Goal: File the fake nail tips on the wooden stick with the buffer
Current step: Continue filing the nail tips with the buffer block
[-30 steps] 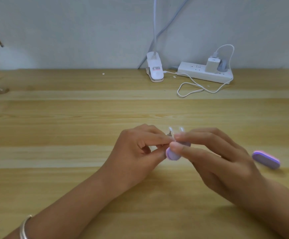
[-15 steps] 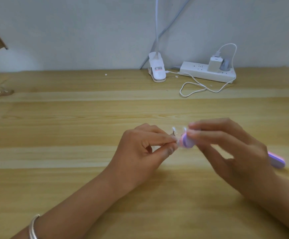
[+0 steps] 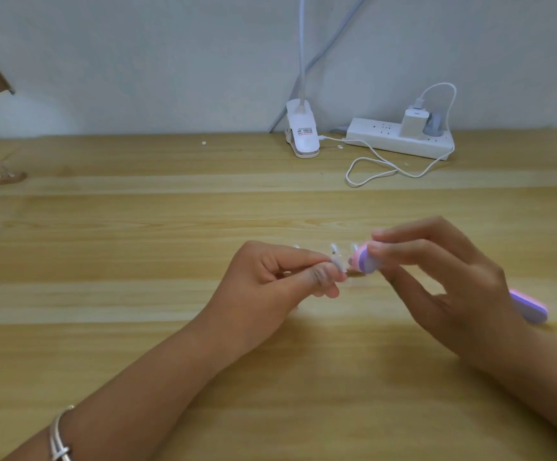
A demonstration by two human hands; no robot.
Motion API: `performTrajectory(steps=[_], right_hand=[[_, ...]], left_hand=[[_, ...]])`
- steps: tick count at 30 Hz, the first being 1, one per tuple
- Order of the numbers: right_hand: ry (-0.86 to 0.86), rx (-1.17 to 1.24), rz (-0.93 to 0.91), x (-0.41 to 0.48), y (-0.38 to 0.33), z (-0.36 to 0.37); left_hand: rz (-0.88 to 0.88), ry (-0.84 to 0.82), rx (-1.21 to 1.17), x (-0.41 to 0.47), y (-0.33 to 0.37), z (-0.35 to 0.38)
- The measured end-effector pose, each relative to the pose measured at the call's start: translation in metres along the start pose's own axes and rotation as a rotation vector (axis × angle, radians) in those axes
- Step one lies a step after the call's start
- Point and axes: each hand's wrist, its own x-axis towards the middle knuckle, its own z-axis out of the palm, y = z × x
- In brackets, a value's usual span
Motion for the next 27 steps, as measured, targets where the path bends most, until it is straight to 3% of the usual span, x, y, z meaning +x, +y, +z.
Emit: performTrajectory(steps=[3,8,12,16,22,27], right_hand=[[-0.034,0.124,-0.039,-0.006,-0.014,0.006],[0.002,-0.014,-0.005,0.0,-0.003,0.001],[-0.044,0.191,-0.061,-0.008,-0.015,0.008],[-0.024,-0.036,-0.02,-0.007,0.007,0.003],[0.024,-0.062,0.076,-0.004,0.009,0.004],[-0.036,-0.02,0.051,-0.005,0.005,0.011]], left_hand=[[-0.038,-0.022,-0.006,0.0,0.0,0.0],[-0.098,-0.072,-0.041,0.0,0.001,-0.004],[-0.071,-0.091,-0.031,-0.001,0.001,-0.001],[-0.051,-0.091,0.0,0.0,0.0,-0.004],[0.186,0.265,0.217,0.006,0.0,-0.004],[0.108,0.293,0.528,0.019,-0.009,-0.001]])
